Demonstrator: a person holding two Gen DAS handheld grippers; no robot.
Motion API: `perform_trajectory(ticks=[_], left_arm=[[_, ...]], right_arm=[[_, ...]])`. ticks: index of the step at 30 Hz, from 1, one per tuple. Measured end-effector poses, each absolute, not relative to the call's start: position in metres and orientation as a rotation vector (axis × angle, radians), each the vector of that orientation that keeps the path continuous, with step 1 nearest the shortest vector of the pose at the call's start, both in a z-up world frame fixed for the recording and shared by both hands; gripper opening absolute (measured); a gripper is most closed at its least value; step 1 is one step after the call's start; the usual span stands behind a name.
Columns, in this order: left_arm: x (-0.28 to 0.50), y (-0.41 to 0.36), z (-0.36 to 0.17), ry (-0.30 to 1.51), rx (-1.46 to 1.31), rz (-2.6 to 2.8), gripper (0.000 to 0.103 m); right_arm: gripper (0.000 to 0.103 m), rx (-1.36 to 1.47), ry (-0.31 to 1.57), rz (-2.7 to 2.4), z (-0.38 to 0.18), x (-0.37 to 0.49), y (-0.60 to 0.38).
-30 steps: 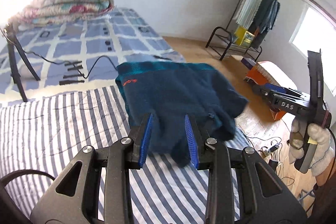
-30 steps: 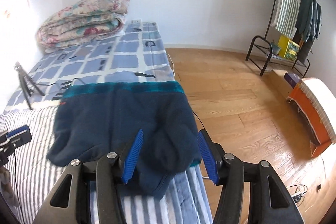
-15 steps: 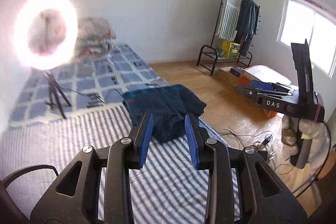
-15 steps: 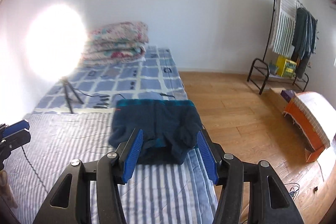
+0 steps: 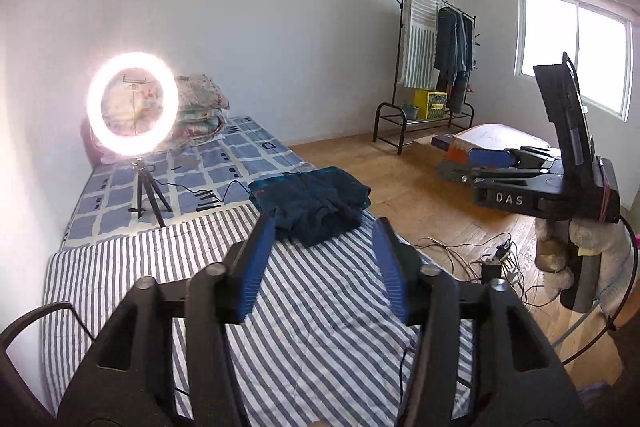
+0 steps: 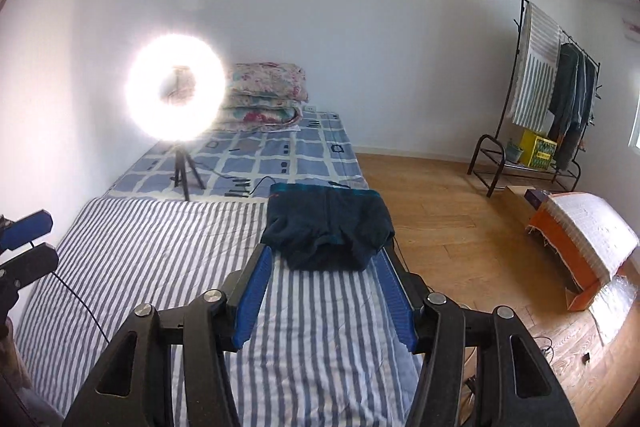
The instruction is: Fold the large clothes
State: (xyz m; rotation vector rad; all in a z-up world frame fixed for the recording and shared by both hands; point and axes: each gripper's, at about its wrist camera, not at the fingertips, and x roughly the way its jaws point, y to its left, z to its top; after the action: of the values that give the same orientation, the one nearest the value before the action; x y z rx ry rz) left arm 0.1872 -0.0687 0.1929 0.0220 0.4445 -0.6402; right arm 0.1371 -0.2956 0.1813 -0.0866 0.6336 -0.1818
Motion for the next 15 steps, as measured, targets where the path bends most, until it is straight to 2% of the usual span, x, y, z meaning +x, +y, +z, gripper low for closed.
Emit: perform_trajectory(ticks=[2, 5, 10, 15], left_arm=[[0.172, -0.062, 0.192, 0.44, 0.018, -0.634, 0.063], [0.154, -0.056, 0.189, 0.431, 0.022, -0.624, 0.077], [0.134, -0.049, 0.18, 0.414, 0.005, -0.613, 0.088], [0.129, -0.049, 0.172, 0.408, 0.013, -0.608, 0.098]], right_arm=[[0.07, -0.081, 0.628, -0.179, 0.179, 0.125, -0.287], [0.076, -0.093, 0.612, -0.19, 0.176, 0.104, -0.274], [0.087, -0.065, 0.574, -0.203, 0.17, 0.085, -0.265], [0.091, -0.054, 0.56, -0.206, 0.155, 0.074, -0.259]])
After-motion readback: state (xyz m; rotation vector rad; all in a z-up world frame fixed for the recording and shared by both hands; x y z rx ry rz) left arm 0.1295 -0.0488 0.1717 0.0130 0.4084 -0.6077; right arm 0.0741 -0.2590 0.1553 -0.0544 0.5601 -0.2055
